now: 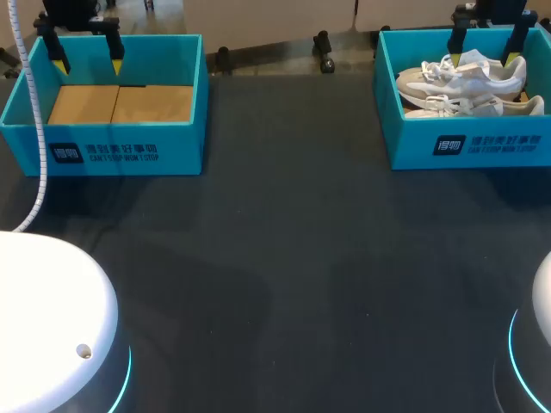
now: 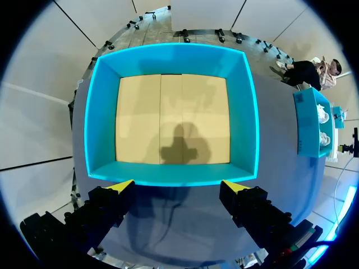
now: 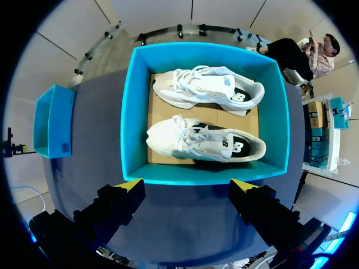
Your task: Take the shoe out of the shoebox, open the shoe tongue, remove and reinsert the insole, then place the shoe into the shoebox
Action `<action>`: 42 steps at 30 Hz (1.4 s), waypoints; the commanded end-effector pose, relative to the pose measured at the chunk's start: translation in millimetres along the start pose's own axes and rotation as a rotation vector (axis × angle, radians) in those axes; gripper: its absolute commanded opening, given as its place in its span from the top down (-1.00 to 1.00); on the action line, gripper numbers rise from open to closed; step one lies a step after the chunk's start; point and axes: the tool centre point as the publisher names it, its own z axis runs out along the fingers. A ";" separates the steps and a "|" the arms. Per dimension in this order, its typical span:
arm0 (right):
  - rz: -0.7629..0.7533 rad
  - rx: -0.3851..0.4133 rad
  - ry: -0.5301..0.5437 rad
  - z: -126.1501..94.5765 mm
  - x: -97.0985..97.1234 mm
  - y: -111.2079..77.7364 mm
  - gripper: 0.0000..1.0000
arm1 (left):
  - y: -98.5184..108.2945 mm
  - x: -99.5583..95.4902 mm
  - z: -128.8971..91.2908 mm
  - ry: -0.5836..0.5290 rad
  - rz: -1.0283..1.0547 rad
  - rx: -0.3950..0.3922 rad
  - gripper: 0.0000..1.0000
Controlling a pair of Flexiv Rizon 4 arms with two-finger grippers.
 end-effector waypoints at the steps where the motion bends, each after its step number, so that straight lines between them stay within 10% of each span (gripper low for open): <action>1: 0.000 0.000 0.000 0.0 0.0 0.0 -1.00 | 0.0 0.0 0.0 0.000 0.000 0.000 -1.00; 17: 0.000 0.000 0.000 0.0 0.0 0.0 -1.00 | 0.0 0.0 0.0 0.000 0.000 0.000 -1.00; 42: 0.136 -0.064 -0.134 46.1 -127.0 0.7 -1.00 | 0.0 0.0 0.0 0.000 0.000 0.000 -1.00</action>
